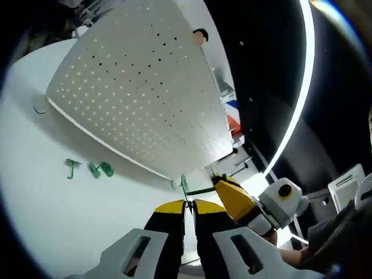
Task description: Insert the hook assembly into the mounting plate slot until the hook locks in place.
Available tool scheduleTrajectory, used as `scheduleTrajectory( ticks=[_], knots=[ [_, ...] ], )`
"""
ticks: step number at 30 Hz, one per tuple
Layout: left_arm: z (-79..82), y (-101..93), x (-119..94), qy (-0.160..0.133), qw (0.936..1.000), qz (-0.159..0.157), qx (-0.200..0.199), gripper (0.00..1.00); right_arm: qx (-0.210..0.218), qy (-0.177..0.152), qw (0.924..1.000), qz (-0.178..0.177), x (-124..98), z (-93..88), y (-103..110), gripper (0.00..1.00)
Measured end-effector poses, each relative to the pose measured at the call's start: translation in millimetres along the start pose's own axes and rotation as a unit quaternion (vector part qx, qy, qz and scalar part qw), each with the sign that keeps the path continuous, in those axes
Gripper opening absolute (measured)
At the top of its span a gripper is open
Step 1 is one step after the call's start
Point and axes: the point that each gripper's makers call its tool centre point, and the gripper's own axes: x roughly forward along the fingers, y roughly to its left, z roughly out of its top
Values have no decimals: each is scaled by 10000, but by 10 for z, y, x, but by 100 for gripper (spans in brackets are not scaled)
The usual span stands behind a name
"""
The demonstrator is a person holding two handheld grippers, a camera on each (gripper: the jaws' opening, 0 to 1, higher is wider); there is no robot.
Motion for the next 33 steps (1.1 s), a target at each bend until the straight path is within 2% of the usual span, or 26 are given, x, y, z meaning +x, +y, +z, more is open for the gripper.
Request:
scheduleTrajectory(
  ticks=[3, 11, 16, 20, 25, 33],
  knots=[
    [-13, -15, -8, -10, 9998, -90, -171, 5, -9, -32, 10000, 12, -9, 12, 5, 0],
    [-38, -23, -29, 39, 9999, -66, -83, 2, -56, -44, 9999, 77, -26, 1, 37, 1],
    [-33, 12, -30, 94, 9998, 99, 139, 1, 60, 28, 9999, 106, -22, -34, 33, 1],
    [-1, 24, -25, 57, 9994, 200, 280, 1, 14, 52, 9999, 96, -16, -37, 31, 1],
    [52, 36, -21, 19, 9980, 343, 523, 1, 165, 82, 9998, 75, -10, -31, 15, 2],
    [98, 83, -39, 18, 9949, 542, 854, 1, 358, 142, 9992, 104, 0, -55, 45, 7]
  ],
)
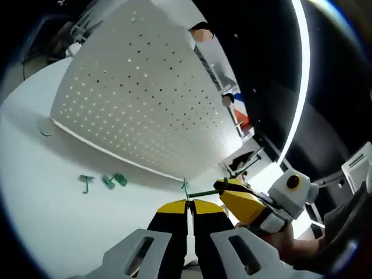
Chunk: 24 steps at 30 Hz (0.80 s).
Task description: Insert the hook assembly into the mounting plate slot until the hook locks in place.
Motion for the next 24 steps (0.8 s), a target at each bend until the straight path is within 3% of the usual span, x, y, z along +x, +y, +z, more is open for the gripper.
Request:
scheduleTrajectory(
  ticks=[17, 24],
  knots=[
    [-35, 123, -28, 134, 9974, 381, 597, 1, 435, 202, 9988, -111, -124, -84, -135, 9],
    [-37, 164, -37, 300, 9879, 653, 1372, 1, 587, 421, 9974, -76, -155, -183, -114, 8]
  ],
)
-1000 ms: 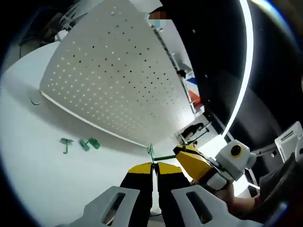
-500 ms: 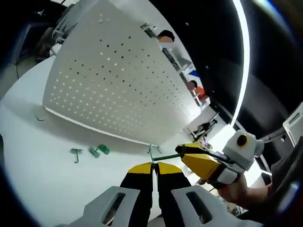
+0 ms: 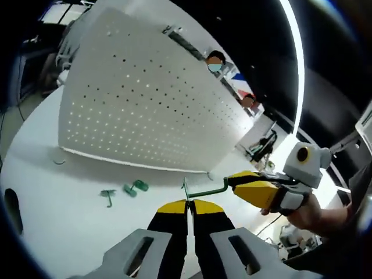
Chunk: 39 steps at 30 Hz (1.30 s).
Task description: Insert the hook assembly into the mounting plate slot until the hook locks in place.
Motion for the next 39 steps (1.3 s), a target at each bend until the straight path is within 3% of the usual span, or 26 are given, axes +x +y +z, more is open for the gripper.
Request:
scheduleTrajectory(
  ticks=[4, 11, 21, 31, 39],
  knots=[
    [18, 6, 4, 73, 9982, 167, 571, 1, 95, 139, 9998, 64, 6, -59, 41, 8],
    [63, -95, 7, -7, 9952, 118, 969, 1, 223, 192, 9996, -6, 24, -94, 28, 9],
    [57, -146, -1, -99, 9947, 26, 1028, 1, 273, 168, 9994, -148, 65, -90, 26, 7],
    [46, -194, 10, -98, 9884, 137, 1513, 1, 428, 125, 9987, -247, 88, -84, 1, 6],
    [94, -186, 12, -178, 9866, 155, 1616, 1, 549, 51, 9981, -279, 94, -58, -12, 5]
  ],
)
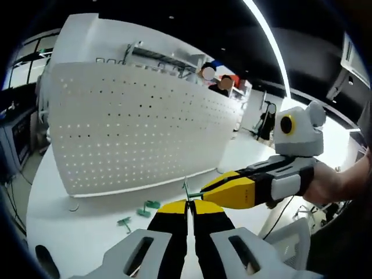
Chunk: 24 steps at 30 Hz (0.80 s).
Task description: Insert the hook assembly into the mounting plate slot until the hook locks in place.
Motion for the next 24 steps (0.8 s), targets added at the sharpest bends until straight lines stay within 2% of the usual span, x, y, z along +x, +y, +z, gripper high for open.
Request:
scheduleTrajectory(
  ticks=[5, 11, 16, 24],
  knots=[
    [24, -4, 3, -21, 9997, 87, 210, 1, 111, -36, 9999, 6, 7, 11, 10, 2],
    [52, -5, 10, -72, 9996, 104, 242, 1, 270, -117, 9996, -3, -2, 31, 0, 2],
    [77, -10, 20, -139, 9995, 190, 233, 1, 584, -279, 9979, -29, -13, 67, -23, 2],
    [105, -11, 13, -201, 9984, 270, 447, 1, 699, -342, 9970, -17, -17, 85, -16, 2]
  ],
)
